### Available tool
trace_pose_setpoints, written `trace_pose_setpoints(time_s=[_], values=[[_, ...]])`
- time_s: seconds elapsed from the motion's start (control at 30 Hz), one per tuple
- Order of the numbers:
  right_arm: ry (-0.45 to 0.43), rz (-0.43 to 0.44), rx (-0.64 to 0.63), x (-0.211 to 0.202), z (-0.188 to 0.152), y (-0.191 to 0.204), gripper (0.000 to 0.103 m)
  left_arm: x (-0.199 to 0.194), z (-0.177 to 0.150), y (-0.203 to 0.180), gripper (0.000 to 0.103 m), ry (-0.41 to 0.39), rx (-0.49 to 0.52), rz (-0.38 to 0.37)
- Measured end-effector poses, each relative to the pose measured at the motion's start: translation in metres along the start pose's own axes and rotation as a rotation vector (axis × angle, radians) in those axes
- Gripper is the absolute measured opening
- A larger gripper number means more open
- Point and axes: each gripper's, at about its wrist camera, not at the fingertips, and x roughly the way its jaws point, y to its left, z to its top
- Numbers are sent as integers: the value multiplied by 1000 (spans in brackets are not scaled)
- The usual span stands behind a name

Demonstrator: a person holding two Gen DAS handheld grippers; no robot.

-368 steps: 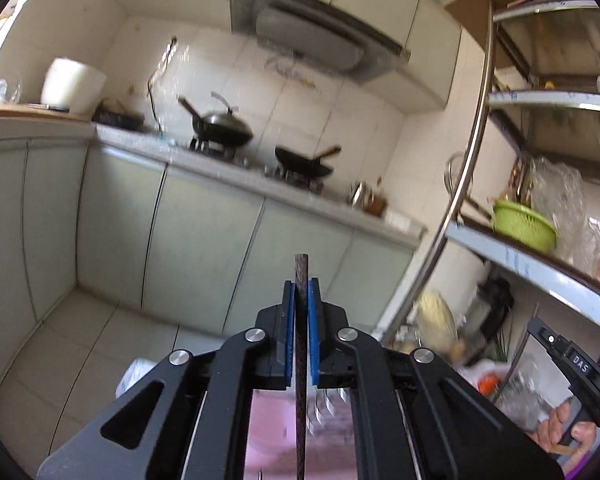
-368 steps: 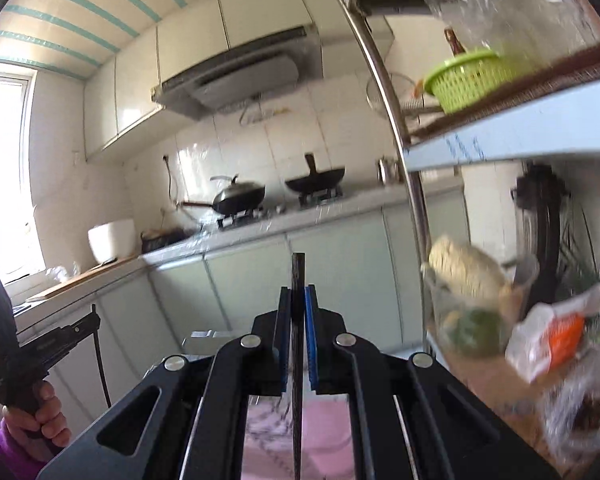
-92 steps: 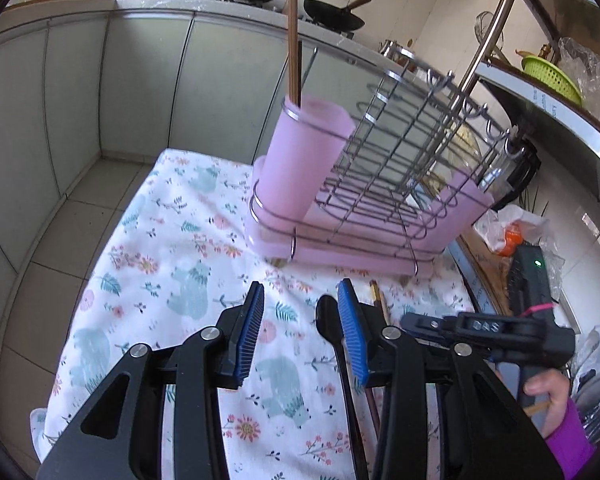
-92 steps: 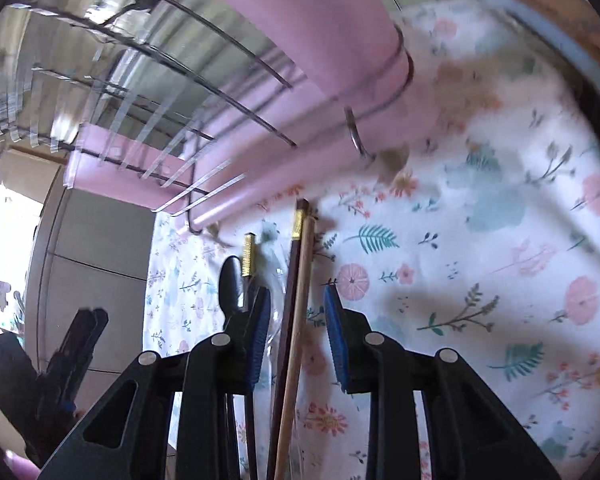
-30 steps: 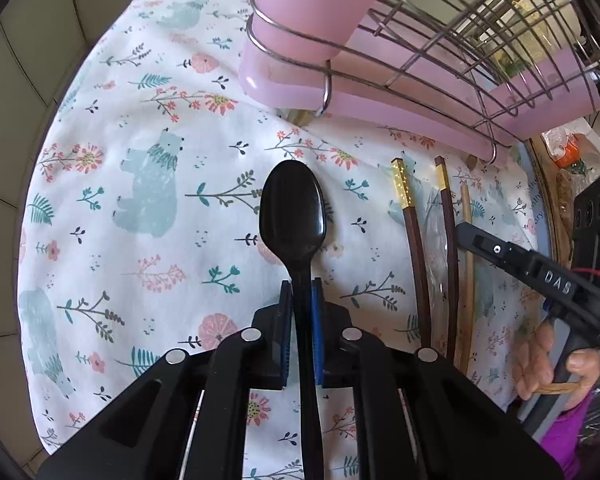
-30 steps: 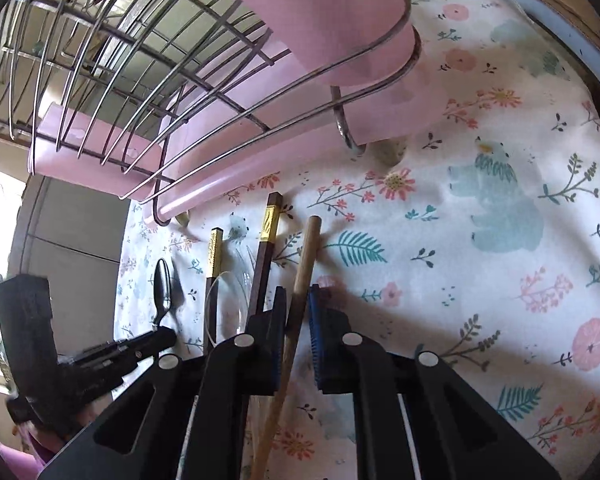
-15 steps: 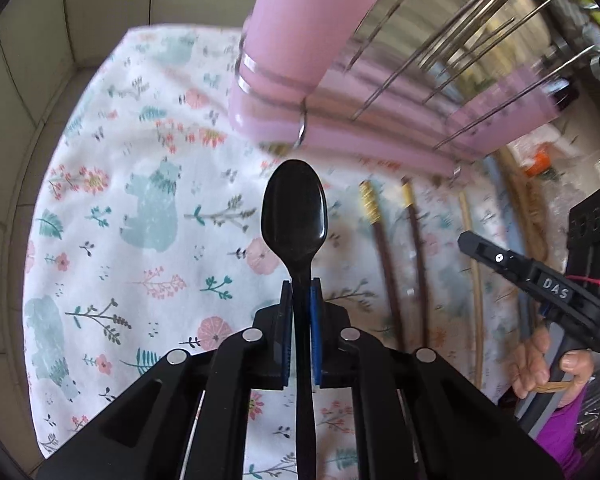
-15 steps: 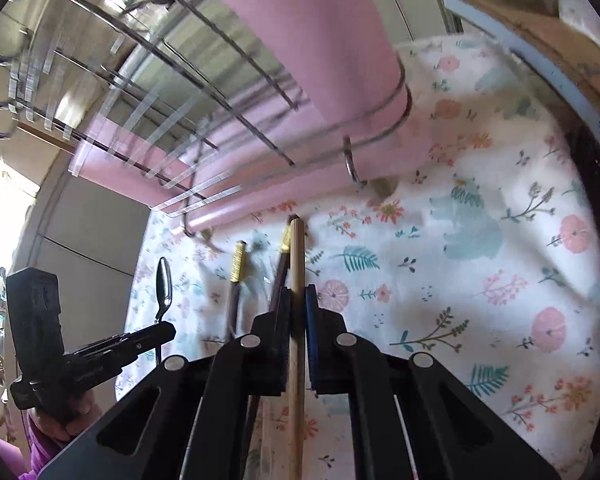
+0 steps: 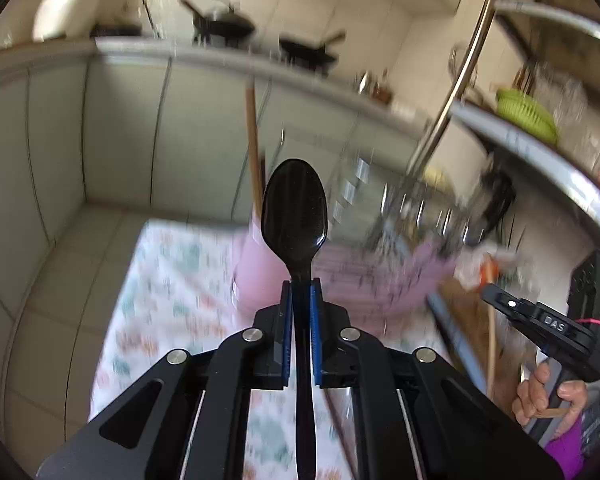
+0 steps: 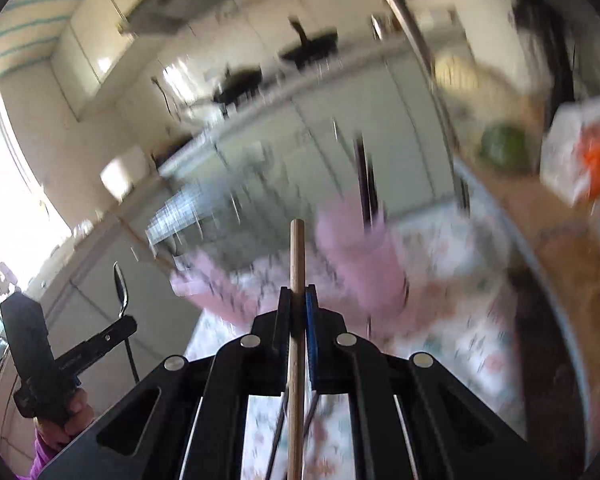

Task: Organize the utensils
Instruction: 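Lift the black spoon up toward the pink cup, then lower the black spoon into the pink cup and open the left gripper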

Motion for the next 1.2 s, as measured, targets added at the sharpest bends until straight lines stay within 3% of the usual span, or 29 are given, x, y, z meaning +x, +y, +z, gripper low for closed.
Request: trace_pose_setpoints(time_s=[0.27, 0.4, 0.63, 0.77, 0.97, 1.2], values=[[-333, -48, -106, -46, 70, 20, 6, -20, 28, -10, 7, -186, -16, -14], [-476, -22, -133, -39, 89, 23, 7, -15, 32, -11, 7, -219, -19, -9], [-702, -106, -207, -20, 107, 24, 7, -6, 36, -11, 7, -313, -5, -2], [-753, -137, -225, 0, 113, 17, 7, 1, 41, -13, 7, -364, 3, 0], [-756, -170, -252, 20, 103, 11, 7, 15, 55, -17, 7, -454, -15, -8], [-690, -172, -269, 32, 75, 7, 7, 32, 66, -28, 7, -607, 48, 80]])
